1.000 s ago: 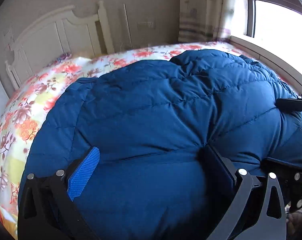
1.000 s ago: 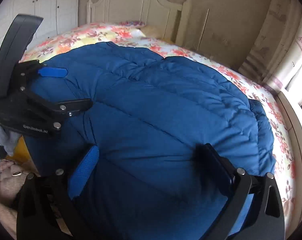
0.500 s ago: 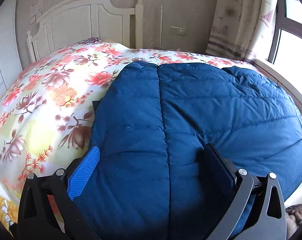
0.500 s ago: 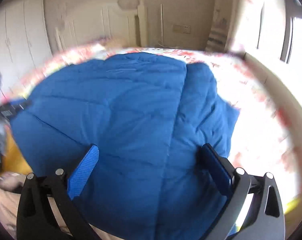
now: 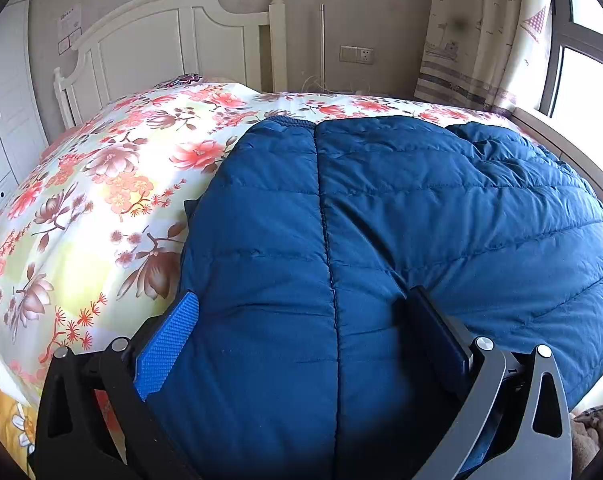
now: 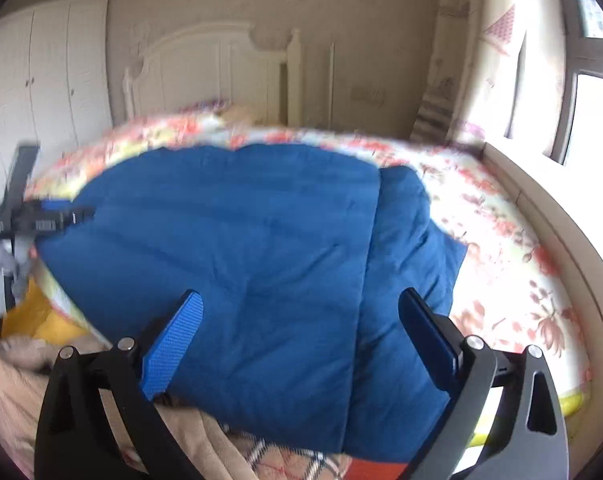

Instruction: Fold large clothes

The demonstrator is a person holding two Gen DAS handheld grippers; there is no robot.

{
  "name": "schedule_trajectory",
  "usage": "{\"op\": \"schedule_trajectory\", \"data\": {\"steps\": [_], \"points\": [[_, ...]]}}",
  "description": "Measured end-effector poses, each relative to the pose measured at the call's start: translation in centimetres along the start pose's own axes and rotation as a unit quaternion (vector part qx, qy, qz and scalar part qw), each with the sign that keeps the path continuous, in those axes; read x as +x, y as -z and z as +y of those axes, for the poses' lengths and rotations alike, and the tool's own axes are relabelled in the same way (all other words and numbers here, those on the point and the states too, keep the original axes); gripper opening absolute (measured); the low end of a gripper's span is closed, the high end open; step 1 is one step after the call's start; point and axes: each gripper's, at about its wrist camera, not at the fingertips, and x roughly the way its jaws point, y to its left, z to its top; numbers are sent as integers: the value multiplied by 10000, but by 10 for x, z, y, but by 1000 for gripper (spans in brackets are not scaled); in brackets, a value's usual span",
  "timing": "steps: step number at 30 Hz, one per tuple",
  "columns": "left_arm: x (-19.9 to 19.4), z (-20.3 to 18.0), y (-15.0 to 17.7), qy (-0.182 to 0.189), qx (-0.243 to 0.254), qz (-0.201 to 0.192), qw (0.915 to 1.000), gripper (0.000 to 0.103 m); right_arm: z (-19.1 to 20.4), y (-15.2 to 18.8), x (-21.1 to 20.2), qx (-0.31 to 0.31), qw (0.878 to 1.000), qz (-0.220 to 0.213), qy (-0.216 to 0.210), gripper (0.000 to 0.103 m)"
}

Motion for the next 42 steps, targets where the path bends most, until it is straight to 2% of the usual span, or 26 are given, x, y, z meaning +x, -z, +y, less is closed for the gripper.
{"op": "schedule_trajectory", "data": {"steps": [2, 5, 12, 15, 17, 21, 24, 28, 31, 35, 38, 42], "points": [[0, 0, 1, 3, 7, -17, 10000, 99, -10, 7, 1, 315, 9990, -140, -270, 99], [1, 0, -1, 3, 17, -4, 10000, 99, -8, 3, 4, 173, 9997, -41, -158, 100], [1, 0, 0, 8, 26, -2, 10000, 99, -12, -3, 1, 293, 9992, 49, -250, 100], [-4, 1, -3, 4, -10, 62, 10000, 99, -24, -5, -24, 539, 9983, -146, -193, 100], [-11, 0, -6, -36, -51, 61, 10000, 99, -41, 0, -43, 914, 9948, -319, -309, 100], [-38, -20, -23, 337, 69, -322, 9989, 99, -71, 24, -63, 1544, 9873, -288, -253, 100], [-42, -52, -39, 571, 463, -361, 9966, 99, -82, 44, -71, 1911, 9806, -251, -353, 100], [-14, -103, -53, 578, 1137, -114, 9918, 99, -88, 68, -69, 2348, 9688, -181, -774, 100], [29, -128, -54, 487, 1387, 216, 9889, 99, -85, 72, -57, 2529, 9611, -115, -1101, 100], [42, -119, -56, 775, 1119, 364, 9900, 99, -72, 64, -42, 2476, 9582, -84, -1428, 100], [43, -118, -54, 832, 1073, 334, 9902, 99, -64, 54, -25, 2467, 9553, -70, -1626, 99], [43, -120, -50, 775, 1120, 286, 9903, 99, -51, 31, -5, 2468, 9569, -18, -1533, 101]]}}
